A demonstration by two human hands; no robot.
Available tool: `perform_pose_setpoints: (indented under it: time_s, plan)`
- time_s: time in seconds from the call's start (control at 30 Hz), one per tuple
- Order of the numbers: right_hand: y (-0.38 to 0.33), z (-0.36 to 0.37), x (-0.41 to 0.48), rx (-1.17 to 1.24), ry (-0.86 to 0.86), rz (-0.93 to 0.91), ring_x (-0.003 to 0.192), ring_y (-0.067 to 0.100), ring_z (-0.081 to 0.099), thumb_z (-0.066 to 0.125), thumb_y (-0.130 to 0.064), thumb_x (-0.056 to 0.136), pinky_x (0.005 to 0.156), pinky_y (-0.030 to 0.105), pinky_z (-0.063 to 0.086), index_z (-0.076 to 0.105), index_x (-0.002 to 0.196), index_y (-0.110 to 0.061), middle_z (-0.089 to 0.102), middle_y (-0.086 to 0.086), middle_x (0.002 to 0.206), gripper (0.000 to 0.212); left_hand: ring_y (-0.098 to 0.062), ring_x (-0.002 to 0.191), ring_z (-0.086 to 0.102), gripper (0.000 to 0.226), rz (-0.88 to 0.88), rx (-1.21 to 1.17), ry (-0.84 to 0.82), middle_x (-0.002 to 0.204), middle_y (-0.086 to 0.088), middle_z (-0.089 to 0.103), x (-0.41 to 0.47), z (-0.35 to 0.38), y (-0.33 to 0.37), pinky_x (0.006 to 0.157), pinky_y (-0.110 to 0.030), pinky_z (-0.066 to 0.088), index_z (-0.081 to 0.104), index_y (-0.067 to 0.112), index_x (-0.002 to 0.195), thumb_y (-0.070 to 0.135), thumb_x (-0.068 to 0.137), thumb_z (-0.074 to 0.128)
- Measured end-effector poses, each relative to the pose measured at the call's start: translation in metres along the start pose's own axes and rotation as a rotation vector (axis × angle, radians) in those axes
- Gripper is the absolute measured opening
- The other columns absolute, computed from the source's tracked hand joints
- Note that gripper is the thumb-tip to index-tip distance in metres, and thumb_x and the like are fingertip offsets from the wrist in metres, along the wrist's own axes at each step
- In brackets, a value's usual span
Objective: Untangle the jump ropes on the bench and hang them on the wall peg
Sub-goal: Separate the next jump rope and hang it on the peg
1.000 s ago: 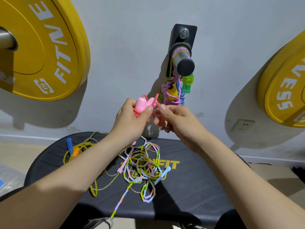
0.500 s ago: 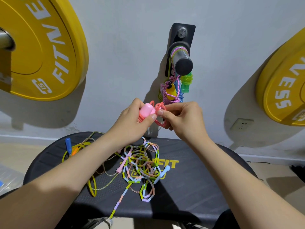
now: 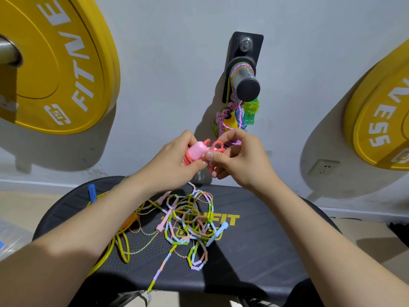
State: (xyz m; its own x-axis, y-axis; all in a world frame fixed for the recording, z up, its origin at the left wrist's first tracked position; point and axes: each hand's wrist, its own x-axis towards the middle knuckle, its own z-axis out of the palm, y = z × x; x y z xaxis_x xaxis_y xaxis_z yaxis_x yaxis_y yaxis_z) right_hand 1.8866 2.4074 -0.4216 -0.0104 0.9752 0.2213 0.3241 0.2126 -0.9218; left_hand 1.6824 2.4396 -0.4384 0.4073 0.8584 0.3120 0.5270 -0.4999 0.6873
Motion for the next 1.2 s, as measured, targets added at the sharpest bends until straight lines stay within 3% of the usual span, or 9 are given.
perform_pose_setpoints:
  time_s: [0.1, 0.2, 0.33, 0.53, 0.7, 0.8, 0.97, 1.1, 1.2]
  plan:
    - [-0.001, 0.0, 0.0, 0.055, -0.078, 0.096, 0.07, 0.044, 0.076, 0.073, -0.023, 0.101, 0.068, 0.055, 0.066, 0.058, 0.1, -0.003, 0.074, 0.019, 0.072, 0.025, -0.002, 0.086, 0.055, 0.031, 0.008, 0.049, -0.016, 0.094, 0.012, 0.058, -0.001, 0.0, -0.004, 0.066, -0.028, 0.037, 0.049, 0.027, 0.098, 0.037, 0.092, 0.078]
    - [0.0, -0.003, 0.001, -0.346, -0.15, -0.032, 0.095, 0.035, 0.066, 0.067, -0.028, 0.103, 0.083, 0.048, 0.058, 0.059, 0.096, -0.013, 0.068, 0.017, 0.091, 0.018, -0.006, 0.091, 0.057, 0.038, 0.015, 0.103, -0.024, 0.098, 0.012, 0.059, -0.001, 0.003, -0.005, 0.073, -0.035, 0.044, 0.051, 0.029, 0.108, 0.034, 0.087, 0.082]
    - [-0.01, -0.009, 0.005, -0.188, -0.085, -0.123, 0.055, 0.017, 0.053, 0.058, -0.023, 0.108, 0.054, 0.031, 0.042, 0.054, 0.096, -0.007, 0.058, -0.006, 0.062, 0.021, -0.015, 0.101, 0.058, 0.058, -0.087, 0.155, -0.128, 0.111, 0.01, 0.063, 0.004, 0.002, -0.003, 0.083, -0.033, 0.045, 0.049, 0.042, 0.138, 0.033, 0.088, 0.077]
    - [-0.017, -0.014, 0.0, 0.137, 0.005, -0.113, 0.063, 0.039, 0.071, 0.068, -0.016, 0.103, 0.057, 0.049, 0.061, 0.056, 0.094, 0.0, 0.064, 0.032, 0.068, 0.022, -0.014, 0.079, 0.062, 0.037, -0.333, 0.02, -0.104, 0.089, 0.01, 0.068, 0.011, -0.002, -0.005, 0.062, -0.027, 0.042, 0.064, 0.033, 0.095, 0.044, 0.07, 0.087]
    - [-0.003, -0.022, 0.004, -0.388, 0.157, -0.23, 0.057, 0.012, 0.069, 0.075, -0.011, 0.083, 0.063, 0.031, 0.056, 0.061, 0.08, -0.019, 0.07, -0.004, 0.064, 0.017, -0.013, 0.083, 0.063, 0.046, -0.304, 0.078, -0.051, 0.087, 0.008, 0.067, 0.007, 0.013, -0.005, 0.065, -0.033, 0.046, 0.056, 0.027, 0.091, 0.06, 0.071, 0.081]
    - [0.0, -0.022, 0.006, -0.199, 0.146, -0.201, 0.067, 0.018, 0.078, 0.075, -0.005, 0.092, 0.065, 0.039, 0.064, 0.067, 0.1, -0.018, 0.078, 0.0, 0.076, 0.017, 0.0, 0.072, 0.061, 0.045, -0.202, 0.057, -0.049, 0.073, 0.009, 0.067, 0.004, 0.02, -0.001, 0.06, -0.029, 0.041, 0.052, 0.043, 0.103, 0.08, 0.079, 0.06]
    - [-0.006, -0.017, 0.006, 0.032, 0.021, -0.217, 0.064, 0.018, 0.074, 0.071, -0.001, 0.098, 0.06, 0.024, 0.057, 0.07, 0.098, -0.005, 0.077, 0.008, 0.075, 0.004, -0.003, 0.075, 0.065, 0.028, -0.088, 0.082, -0.072, 0.089, 0.012, 0.071, 0.007, 0.021, 0.001, 0.071, -0.031, 0.051, 0.061, 0.04, 0.1, 0.064, 0.088, 0.066]
    - [-0.01, -0.028, 0.004, 0.032, -0.076, -0.204, 0.065, 0.026, 0.065, 0.067, -0.002, 0.101, 0.064, 0.055, 0.055, 0.069, 0.102, -0.002, 0.07, 0.02, 0.072, 0.002, -0.007, 0.086, 0.065, 0.015, -0.006, 0.078, -0.24, 0.096, 0.008, 0.072, 0.014, 0.016, -0.001, 0.079, -0.036, 0.053, 0.067, 0.03, 0.114, 0.038, 0.101, 0.065]
    - [-0.013, -0.039, 0.002, 0.02, -0.07, -0.214, 0.067, 0.026, 0.066, 0.069, -0.006, 0.101, 0.067, 0.051, 0.055, 0.069, 0.099, -0.006, 0.071, 0.018, 0.072, 0.002, -0.028, 0.096, 0.068, 0.021, -0.077, 0.019, -0.262, 0.098, -0.007, 0.074, 0.019, 0.011, 0.0, 0.09, -0.05, 0.055, 0.07, 0.02, 0.107, 0.035, 0.098, 0.059]
